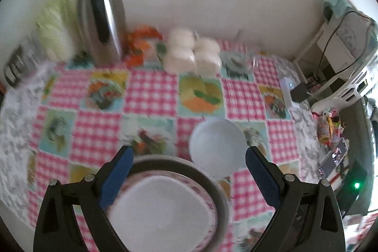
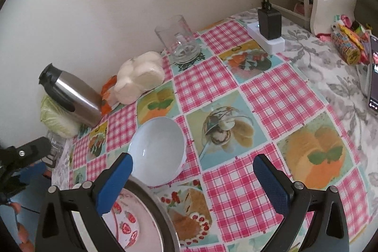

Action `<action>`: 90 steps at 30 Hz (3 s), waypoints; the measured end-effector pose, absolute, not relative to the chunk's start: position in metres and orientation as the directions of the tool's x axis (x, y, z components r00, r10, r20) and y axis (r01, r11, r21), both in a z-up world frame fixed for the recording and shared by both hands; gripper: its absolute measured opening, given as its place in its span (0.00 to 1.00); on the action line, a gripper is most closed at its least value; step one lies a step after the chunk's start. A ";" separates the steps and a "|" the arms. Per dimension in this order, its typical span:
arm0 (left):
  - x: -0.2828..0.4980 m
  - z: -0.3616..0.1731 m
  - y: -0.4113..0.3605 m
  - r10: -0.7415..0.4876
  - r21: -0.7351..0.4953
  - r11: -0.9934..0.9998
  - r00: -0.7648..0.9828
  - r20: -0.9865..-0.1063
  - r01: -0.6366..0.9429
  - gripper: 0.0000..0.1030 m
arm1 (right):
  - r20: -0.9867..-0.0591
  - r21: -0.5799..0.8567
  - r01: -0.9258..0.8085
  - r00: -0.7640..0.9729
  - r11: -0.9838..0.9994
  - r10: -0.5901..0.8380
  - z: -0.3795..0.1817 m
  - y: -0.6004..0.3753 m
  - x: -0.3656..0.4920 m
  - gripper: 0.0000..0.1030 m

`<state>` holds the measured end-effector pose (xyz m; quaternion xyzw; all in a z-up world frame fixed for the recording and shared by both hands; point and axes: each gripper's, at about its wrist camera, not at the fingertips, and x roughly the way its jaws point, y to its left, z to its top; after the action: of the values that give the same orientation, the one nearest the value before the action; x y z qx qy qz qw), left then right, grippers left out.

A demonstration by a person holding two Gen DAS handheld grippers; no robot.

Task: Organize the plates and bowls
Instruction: 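Move both tools to the rim of the pale blue round bowl, then close both tools on the pale blue bowl rim, then lift the pale blue bowl with both tools and carry it toward the stack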

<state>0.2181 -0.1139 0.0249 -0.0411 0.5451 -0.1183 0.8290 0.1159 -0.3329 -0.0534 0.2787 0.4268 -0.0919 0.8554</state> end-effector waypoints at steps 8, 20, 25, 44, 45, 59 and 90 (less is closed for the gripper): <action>0.251 -0.001 -0.160 -0.096 -0.052 0.988 0.316 -0.944 0.146 0.79 | -0.808 0.420 0.449 0.580 0.788 0.100 -0.084 -0.357 0.130 0.95; 0.295 -0.047 -0.188 0.033 0.058 0.992 0.206 -0.978 0.115 0.67 | -0.832 0.450 0.435 0.522 0.780 0.188 -0.123 -0.349 0.158 0.79; 0.305 -0.065 -0.199 0.078 0.102 0.985 0.170 -0.982 0.137 0.66 | -0.847 0.445 0.427 0.488 0.787 0.213 -0.137 -0.342 0.170 0.63; 0.323 -0.106 -0.209 0.129 0.143 0.974 0.088 -0.988 0.176 0.32 | -0.828 0.514 0.377 0.452 0.770 0.331 -0.157 -0.321 0.194 0.28; 0.323 -0.107 -0.210 0.127 0.141 0.974 0.086 -0.988 0.179 0.30 | -0.828 0.516 0.376 0.450 0.770 0.335 -0.158 -0.320 0.195 0.24; 0.316 -0.113 -0.229 0.087 0.100 0.972 0.072 -0.994 0.211 0.30 | -0.814 0.540 0.392 0.469 0.745 0.343 -0.157 -0.337 0.188 0.14; 0.280 -0.088 -0.238 -0.028 0.018 0.967 0.180 -0.983 0.252 0.27 | -0.798 0.579 0.443 0.481 0.684 0.364 -0.146 -0.366 0.166 0.14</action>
<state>0.2797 -0.2379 -0.0884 0.0884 0.6339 -0.0920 0.7629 0.1660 -0.3659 -0.1464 0.3967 0.5089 -0.0259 0.7636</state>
